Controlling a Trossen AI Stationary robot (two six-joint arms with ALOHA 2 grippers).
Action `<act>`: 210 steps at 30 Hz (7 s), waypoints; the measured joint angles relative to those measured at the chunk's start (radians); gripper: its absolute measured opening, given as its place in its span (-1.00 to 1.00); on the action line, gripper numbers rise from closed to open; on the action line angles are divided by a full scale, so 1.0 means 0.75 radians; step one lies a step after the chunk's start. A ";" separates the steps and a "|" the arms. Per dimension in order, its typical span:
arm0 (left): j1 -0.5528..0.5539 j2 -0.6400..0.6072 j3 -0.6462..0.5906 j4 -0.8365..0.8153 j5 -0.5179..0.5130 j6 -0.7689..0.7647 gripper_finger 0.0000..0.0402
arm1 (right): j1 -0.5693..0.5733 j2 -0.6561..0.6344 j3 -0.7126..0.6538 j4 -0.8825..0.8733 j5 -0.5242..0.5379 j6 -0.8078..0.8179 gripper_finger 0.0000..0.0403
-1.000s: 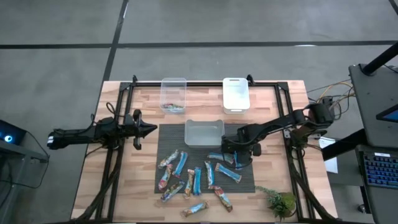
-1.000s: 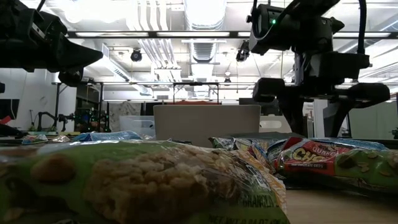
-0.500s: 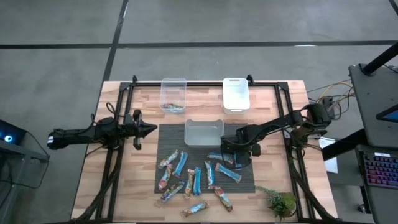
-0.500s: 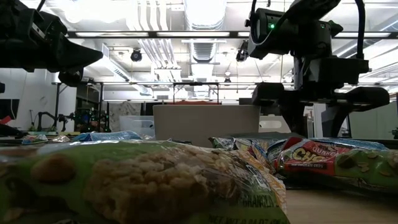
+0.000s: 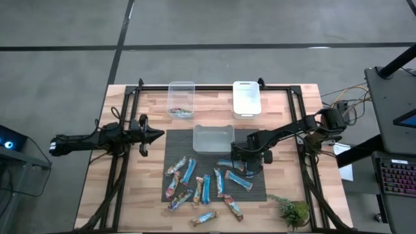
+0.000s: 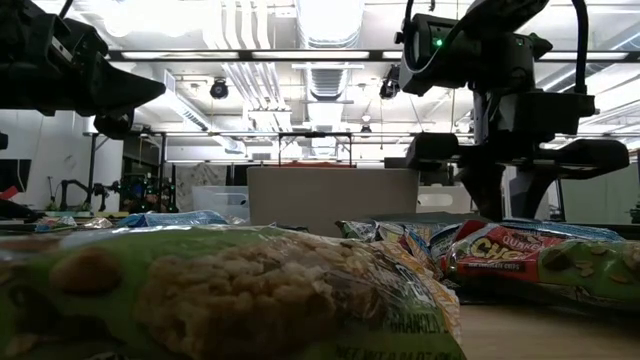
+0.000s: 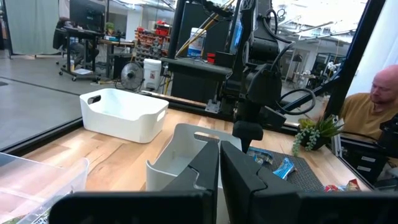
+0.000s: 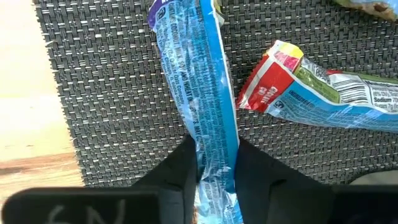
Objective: Pick and place Granola Bars by type
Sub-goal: Put the blue granola bar into the gray bin, then put the yellow granola bar into the white bin
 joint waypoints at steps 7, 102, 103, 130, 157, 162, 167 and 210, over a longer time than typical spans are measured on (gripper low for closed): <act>0.000 0.000 0.000 0.000 -0.001 0.000 -1.00 | 0.000 -0.001 -0.001 0.000 0.000 0.010 -0.68; 0.000 0.000 0.000 0.000 0.000 0.000 -1.00 | -0.247 0.140 0.850 -0.052 0.012 1.776 -0.71; 0.001 0.000 0.000 0.000 0.000 0.000 -1.00 | -0.252 0.140 0.849 -0.065 0.012 1.797 -0.71; 0.000 0.000 0.000 0.000 0.000 0.000 -1.00 | -0.292 0.142 0.700 -0.165 0.015 2.891 -0.71; 0.001 0.000 0.000 0.000 0.000 0.000 -1.00 | -0.292 0.142 0.590 -0.086 0.088 3.526 -0.71; 0.000 0.000 0.000 0.000 0.000 0.000 -1.00 | -0.292 0.142 0.575 -0.087 0.088 3.565 -0.71; 0.000 0.000 0.000 0.000 0.000 0.000 -1.00 | -0.292 0.141 0.569 -0.090 0.088 3.566 -0.71; 0.000 0.000 0.000 0.000 -0.001 0.000 -1.00 | -0.290 0.088 0.569 -0.096 0.120 3.409 -0.44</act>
